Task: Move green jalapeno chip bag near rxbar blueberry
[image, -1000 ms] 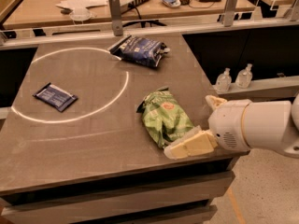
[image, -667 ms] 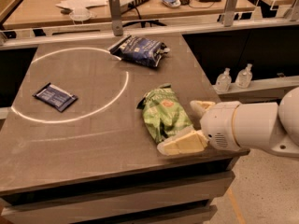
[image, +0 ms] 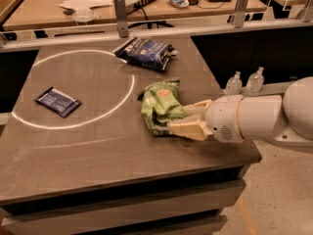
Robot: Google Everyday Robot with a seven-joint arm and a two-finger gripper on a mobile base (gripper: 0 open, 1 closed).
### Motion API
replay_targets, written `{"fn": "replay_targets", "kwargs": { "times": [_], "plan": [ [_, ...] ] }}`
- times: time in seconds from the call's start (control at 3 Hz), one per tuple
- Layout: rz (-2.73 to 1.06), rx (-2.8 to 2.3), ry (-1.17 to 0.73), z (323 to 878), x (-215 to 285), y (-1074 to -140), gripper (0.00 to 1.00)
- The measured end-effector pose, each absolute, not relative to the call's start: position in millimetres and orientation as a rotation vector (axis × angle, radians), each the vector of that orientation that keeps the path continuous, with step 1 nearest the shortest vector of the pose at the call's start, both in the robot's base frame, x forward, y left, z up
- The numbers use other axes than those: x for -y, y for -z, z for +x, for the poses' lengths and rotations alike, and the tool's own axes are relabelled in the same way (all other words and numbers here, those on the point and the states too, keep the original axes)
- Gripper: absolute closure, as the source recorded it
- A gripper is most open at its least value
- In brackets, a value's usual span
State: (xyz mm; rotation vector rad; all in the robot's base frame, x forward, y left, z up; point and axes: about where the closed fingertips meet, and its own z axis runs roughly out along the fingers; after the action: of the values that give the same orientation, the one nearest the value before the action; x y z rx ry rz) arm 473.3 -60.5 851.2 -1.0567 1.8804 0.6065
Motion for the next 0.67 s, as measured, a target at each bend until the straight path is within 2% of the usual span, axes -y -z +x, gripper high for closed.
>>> {"fn": "replay_targets", "kwargs": {
  "times": [0.33,0.67],
  "plan": [
    [-1.144,-1.801,-0.636,502.5,48.4,-862.0,0.95],
    [-1.284,-1.661,-0.682,551.2,10.4,-883.1,1.0]
  ]
}}
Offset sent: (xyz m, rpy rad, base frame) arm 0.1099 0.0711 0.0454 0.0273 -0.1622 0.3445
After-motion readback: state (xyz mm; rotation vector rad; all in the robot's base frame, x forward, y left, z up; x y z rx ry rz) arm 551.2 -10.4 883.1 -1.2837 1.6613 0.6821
